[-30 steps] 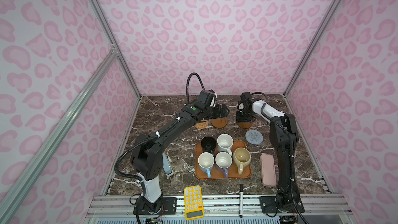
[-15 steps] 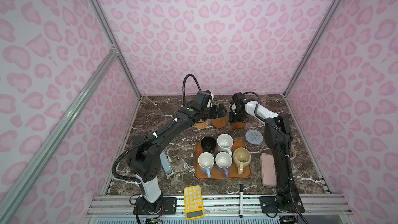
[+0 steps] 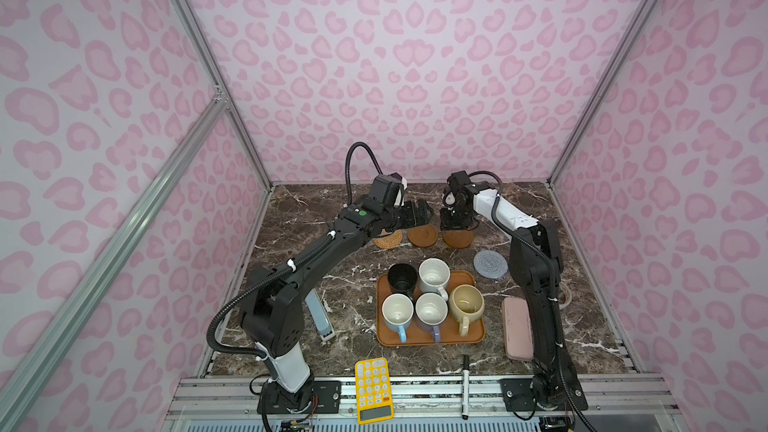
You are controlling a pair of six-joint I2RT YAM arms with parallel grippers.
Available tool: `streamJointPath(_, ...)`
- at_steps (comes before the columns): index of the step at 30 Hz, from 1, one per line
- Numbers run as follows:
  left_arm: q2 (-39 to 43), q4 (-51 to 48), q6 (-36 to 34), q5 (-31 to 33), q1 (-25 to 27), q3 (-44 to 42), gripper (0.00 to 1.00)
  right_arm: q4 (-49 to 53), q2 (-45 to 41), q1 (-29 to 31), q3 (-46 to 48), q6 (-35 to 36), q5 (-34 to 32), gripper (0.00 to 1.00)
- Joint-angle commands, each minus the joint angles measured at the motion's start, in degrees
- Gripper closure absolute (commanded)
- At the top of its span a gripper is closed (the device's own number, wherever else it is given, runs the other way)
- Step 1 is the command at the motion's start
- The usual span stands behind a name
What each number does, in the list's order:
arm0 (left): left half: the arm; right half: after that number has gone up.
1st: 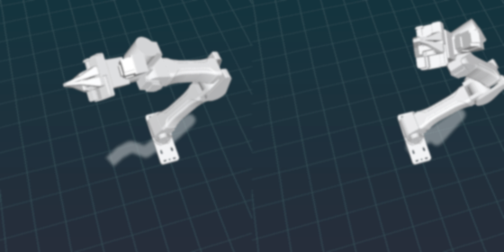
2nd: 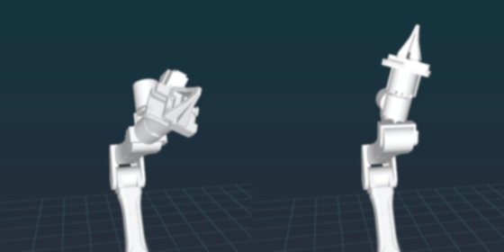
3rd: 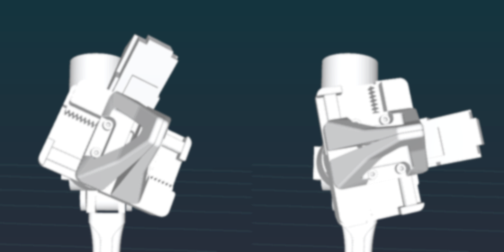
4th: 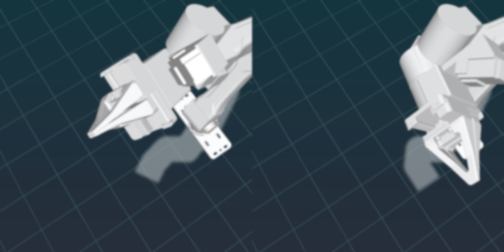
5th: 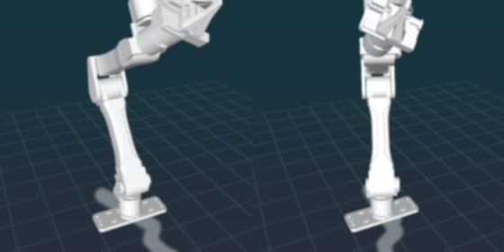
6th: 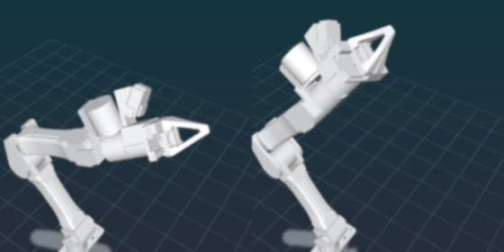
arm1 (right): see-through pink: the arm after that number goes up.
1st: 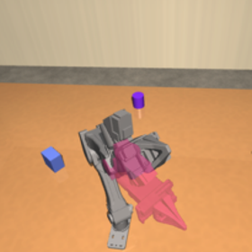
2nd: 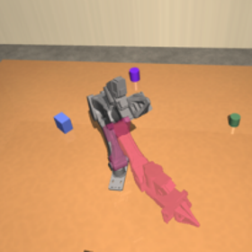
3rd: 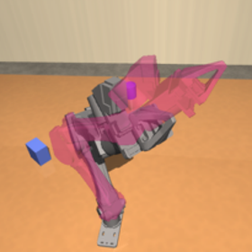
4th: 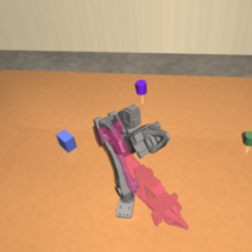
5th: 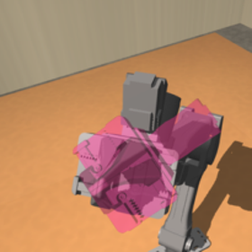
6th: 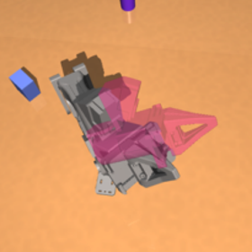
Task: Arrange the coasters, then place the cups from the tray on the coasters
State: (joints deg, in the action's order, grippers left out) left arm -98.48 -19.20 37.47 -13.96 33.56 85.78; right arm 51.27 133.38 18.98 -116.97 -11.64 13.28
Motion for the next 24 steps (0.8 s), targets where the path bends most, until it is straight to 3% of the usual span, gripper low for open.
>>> streamJointPath(1, 2.37, 3.03, 0.45, 0.26, -0.16, -1.58, 0.03, 3.25, -1.04, -0.05, -0.8, -0.54, -0.8, 0.58)
streamJointPath(4, 4.1, 3.19, 0.43, -1.01, -0.16, -2.11, 0.03, 2.48, -5.03, 0.4, 1.16, -1.41, -1.46, 0.55)
streamJointPath(8, 7.01, 3.9, -0.29, -4.85, -0.15, -2.62, 0.03, 1.13, -12.53, 1.37, 6.7, -3.64, -2.9, 0.27)
streamJointPath(11, 8.96, 5.8, 0.3, -7.89, -0.25, -3.33, 0.03, -0.72, -19.31, 1.68, 12.78, -5.97, -4.83, 0.16)
streamJointPath(13, 10.45, 7.94, 1.63, -8.79, -0.43, -4.58, 0.03, -2.24, -24.01, 1.68, 16.87, -7.39, -6.25, 0.02)
streamJointPath(18, 13.01, 7.37, 2.14, -9.68, -0.43, -4.45, 0.03, -3.97, -35.57, 1.51, 26.39, -10.11, -13.72, 0.01)
streamJointPath(21, 14.16, 9.87, 3.51, -13.84, -0.6, -5.75, 0.03, -7.85, -42.86, 1.1, 34.17, -10.59, -16.74, 0.01)
streamJointPath(24, 14.71, 10.0, 3.82, -14.98, -0.72, -6.81, 0.03, -13.2, -50.0, 0.51, 42.19, -14.16, -23.68, 0.01)
